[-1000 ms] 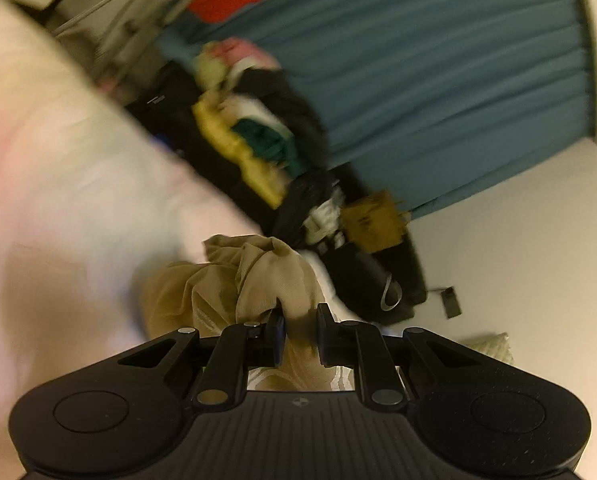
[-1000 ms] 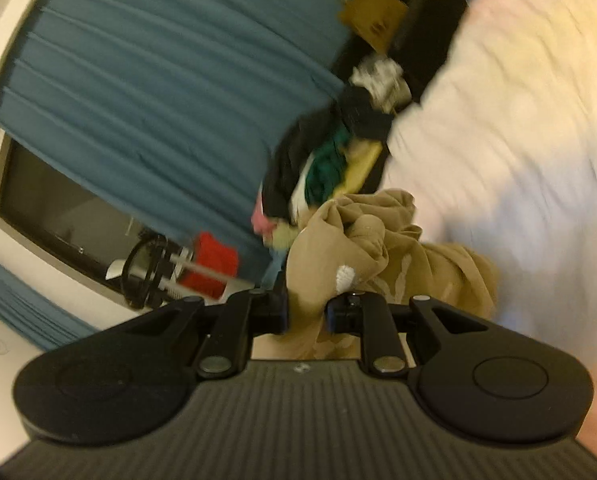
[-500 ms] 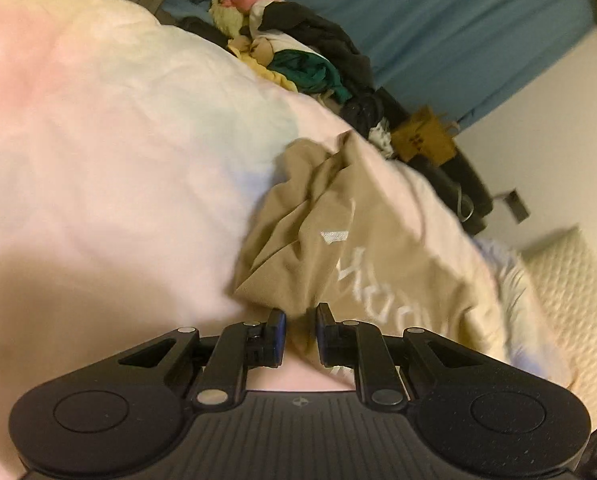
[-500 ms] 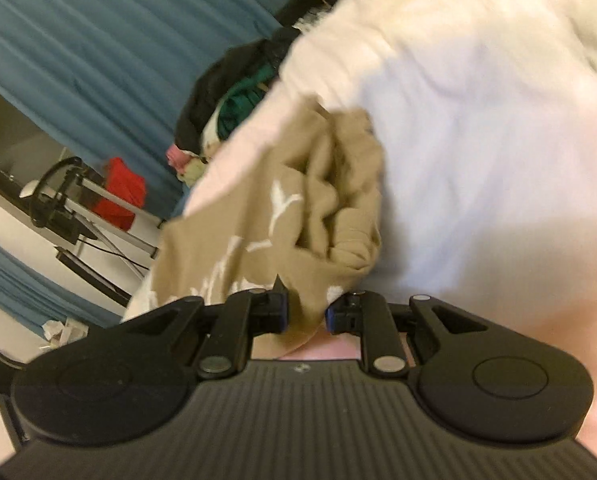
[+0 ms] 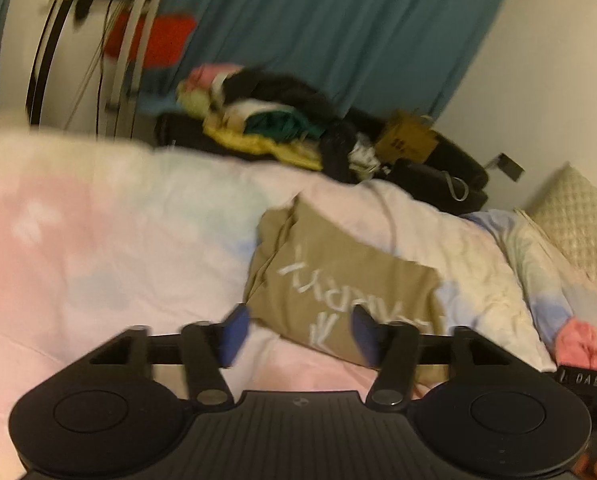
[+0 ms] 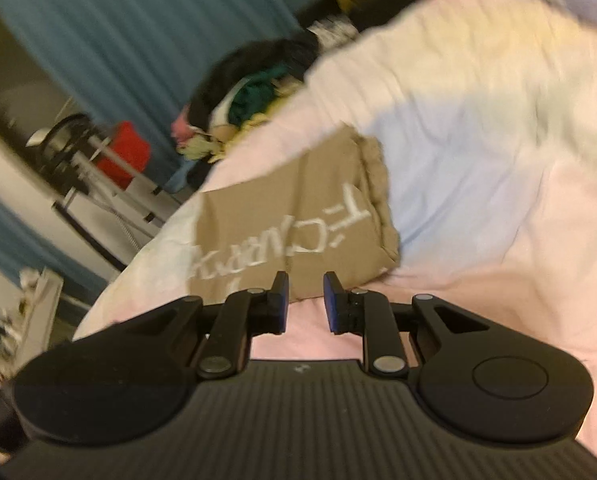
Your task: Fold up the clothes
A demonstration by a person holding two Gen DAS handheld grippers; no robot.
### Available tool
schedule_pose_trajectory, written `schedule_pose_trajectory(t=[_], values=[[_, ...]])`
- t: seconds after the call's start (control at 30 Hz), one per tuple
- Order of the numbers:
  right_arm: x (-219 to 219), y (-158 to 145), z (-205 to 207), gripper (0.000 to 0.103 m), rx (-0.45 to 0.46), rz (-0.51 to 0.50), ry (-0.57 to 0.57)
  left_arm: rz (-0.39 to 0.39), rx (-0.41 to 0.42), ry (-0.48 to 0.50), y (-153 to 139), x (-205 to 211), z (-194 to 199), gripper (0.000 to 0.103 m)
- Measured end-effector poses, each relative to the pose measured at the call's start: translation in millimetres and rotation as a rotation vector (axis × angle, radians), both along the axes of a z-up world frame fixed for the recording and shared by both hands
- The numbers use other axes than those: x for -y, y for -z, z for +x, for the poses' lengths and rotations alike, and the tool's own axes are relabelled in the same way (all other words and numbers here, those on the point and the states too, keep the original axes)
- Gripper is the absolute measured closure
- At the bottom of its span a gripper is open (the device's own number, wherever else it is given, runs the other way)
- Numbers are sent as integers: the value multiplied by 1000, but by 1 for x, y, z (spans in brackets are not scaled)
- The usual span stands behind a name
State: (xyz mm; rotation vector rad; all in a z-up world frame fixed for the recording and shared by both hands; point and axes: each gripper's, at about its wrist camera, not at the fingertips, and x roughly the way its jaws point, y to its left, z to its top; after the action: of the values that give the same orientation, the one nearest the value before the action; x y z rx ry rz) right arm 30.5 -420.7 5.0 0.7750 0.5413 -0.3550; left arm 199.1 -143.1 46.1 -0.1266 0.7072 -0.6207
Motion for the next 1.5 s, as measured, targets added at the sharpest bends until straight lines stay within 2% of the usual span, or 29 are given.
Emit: schedule_pose_trajectory(t=[0.03, 0.07, 0.1, 0.13, 0.17, 0.23, 0.4, 0.67, 0.8, 0.93, 1.27, 1.5], values=[[-7, -12, -7, 77, 12, -32, -16, 7, 31, 9, -13, -2, -13, 21], [-15, -23, -14, 65, 23, -63, -32, 13, 71, 20, -26, -3, -26, 18], [-22, -35, -21, 53, 35, -95, -48, 19, 111, 31, -38, -4, -40, 11], [-26, -43, -27, 23, 53, -126, -50, 26, 151, 39, -50, -5, -53, 2], [-35, -52, -37, 5, 73, -158, -49, 35, 189, 41, -60, -6, -66, 0], [-52, -70, -56, 7, 114, -222, -49, 51, 256, 52, -78, -8, -96, 0], [-92, -94, -99, 7, 169, -334, -91, 52, 342, 68, -101, -21, -157, 0], [-143, -92, -151, 7, 243, -502, -91, 3, 385, 32, -84, -55, -215, 0], [-155, -74, -159, 7, 259, -533, -95, 10, 383, 9, -70, -65, -218, 0], [-158, -59, -151, 7, 228, -554, -96, 25, 385, -15, -59, -73, -215, 0], [-169, -42, -132, 7, 221, -598, -117, 55, 385, -22, -41, -72, -209, 0], [-168, -36, -131, 7, 231, -587, -107, 75, 372, -41, -33, -70, -205, 0]])
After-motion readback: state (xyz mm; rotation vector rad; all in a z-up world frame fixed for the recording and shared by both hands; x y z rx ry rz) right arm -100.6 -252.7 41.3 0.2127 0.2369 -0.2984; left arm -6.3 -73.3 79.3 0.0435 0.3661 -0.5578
